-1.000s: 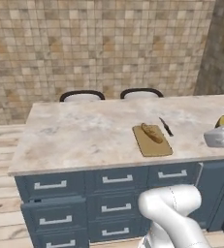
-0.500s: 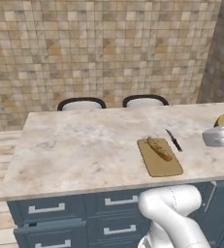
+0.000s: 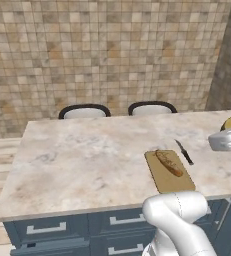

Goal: Retrieve the sausage and cheese from the fridge and place them on the cutting board on the counter.

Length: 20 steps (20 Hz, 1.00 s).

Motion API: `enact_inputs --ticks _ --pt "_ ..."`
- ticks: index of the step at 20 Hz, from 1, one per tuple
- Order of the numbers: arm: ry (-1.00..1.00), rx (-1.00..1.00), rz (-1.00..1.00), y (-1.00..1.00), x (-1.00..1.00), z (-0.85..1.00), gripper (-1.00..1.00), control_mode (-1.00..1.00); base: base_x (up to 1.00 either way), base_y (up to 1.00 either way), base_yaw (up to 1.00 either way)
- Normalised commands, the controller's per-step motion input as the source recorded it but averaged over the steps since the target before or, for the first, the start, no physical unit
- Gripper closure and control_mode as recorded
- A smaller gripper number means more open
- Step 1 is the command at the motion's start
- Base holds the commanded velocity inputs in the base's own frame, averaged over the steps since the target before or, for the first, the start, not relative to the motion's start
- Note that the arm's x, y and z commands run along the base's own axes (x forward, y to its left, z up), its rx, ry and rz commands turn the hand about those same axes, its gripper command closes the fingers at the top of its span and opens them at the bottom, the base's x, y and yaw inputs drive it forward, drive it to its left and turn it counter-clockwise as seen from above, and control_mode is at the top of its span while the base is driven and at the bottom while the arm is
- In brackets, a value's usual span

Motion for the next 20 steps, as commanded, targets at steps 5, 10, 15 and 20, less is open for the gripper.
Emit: enact_inputs --ticks 5,10,15,20 --pt "0.0 0.0 0.0 0.0 0.0 0.0 1.0 1.0 0.57 0.0 0.0" --pt "0.04 0.0 0.0 0.0 0.12 -0.03 1.0 -1.0 0.42 0.0 0.0" --pt "0.3 -0.01 0.02 0.0 0.59 -0.28 1.0 -1.0 0.0 0.0 0.0" --pt "0.34 -0.04 0.13 0.0 0.57 -0.5 1.0 -1.0 0.0 0.0 0.0"
